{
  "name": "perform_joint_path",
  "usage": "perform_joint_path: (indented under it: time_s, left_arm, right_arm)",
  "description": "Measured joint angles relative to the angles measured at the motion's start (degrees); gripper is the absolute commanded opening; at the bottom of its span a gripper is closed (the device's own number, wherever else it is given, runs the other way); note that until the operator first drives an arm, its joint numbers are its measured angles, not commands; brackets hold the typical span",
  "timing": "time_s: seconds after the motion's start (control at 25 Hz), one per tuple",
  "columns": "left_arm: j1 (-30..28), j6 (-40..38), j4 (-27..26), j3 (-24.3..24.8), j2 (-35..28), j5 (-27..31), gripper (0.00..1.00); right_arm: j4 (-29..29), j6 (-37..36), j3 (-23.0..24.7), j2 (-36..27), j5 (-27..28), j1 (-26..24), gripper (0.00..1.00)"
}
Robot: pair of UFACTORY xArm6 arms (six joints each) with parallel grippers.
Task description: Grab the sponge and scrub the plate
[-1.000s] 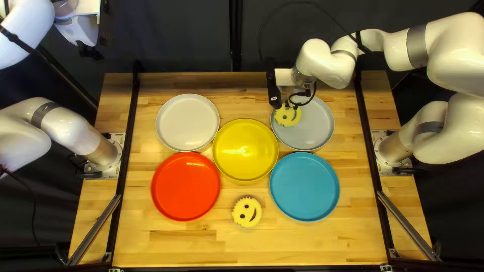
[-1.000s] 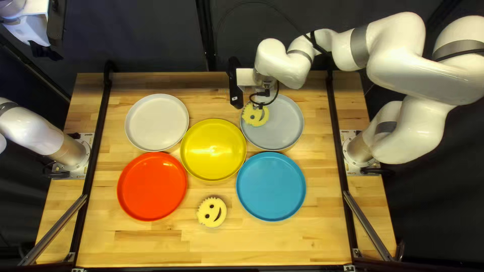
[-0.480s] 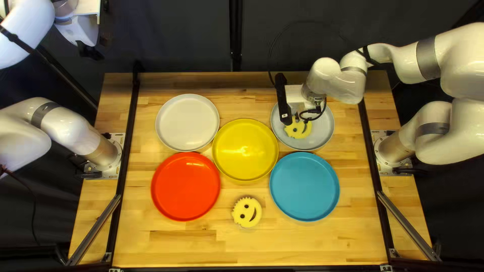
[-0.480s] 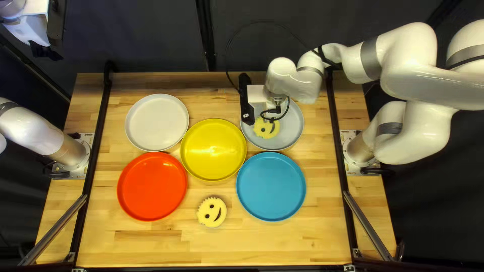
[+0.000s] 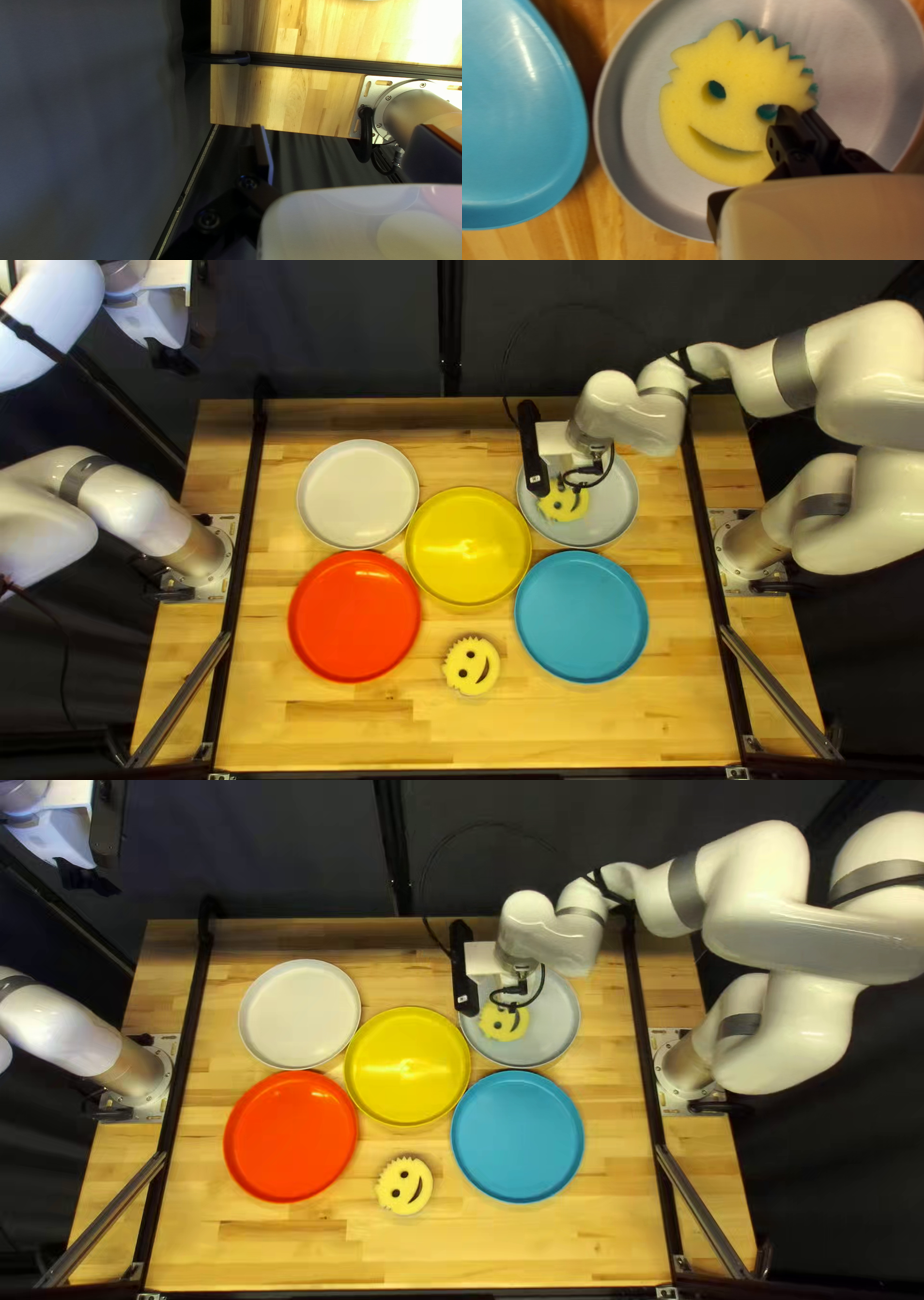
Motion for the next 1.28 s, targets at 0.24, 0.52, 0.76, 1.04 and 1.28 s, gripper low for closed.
perform_joint_path:
  time_s: [0.24,0.52,0.76,1.04,1.28]
  left_arm:
    - [0.0,0.0,0.0,0.0,0.0,0.0,1.00]
    - [0.0,0.0,0.0,0.0,0.0,0.0,1.00]
    - [0.0,0.0,0.0,0.0,0.0,0.0,1.00]
    - [0.0,0.0,0.0,0.0,0.0,0.0,1.00]
    - [0.0,0.0,0.0,0.0,0.0,0.0,1.00]
  right_arm:
    - [0.3,-2.3,-2.9,3.0,0.6,-3.2,0.00]
    - [-0.1,-1.3,-3.1,2.7,1.3,-3.2,0.00]
    - [-0.6,1.1,-0.1,0.5,0.7,-0.6,0.00]
    - [-1.6,5.5,5.4,-4.6,0.2,4.1,0.00]
    - [-2.5,8.0,8.1,-6.5,-0.3,6.7,0.00]
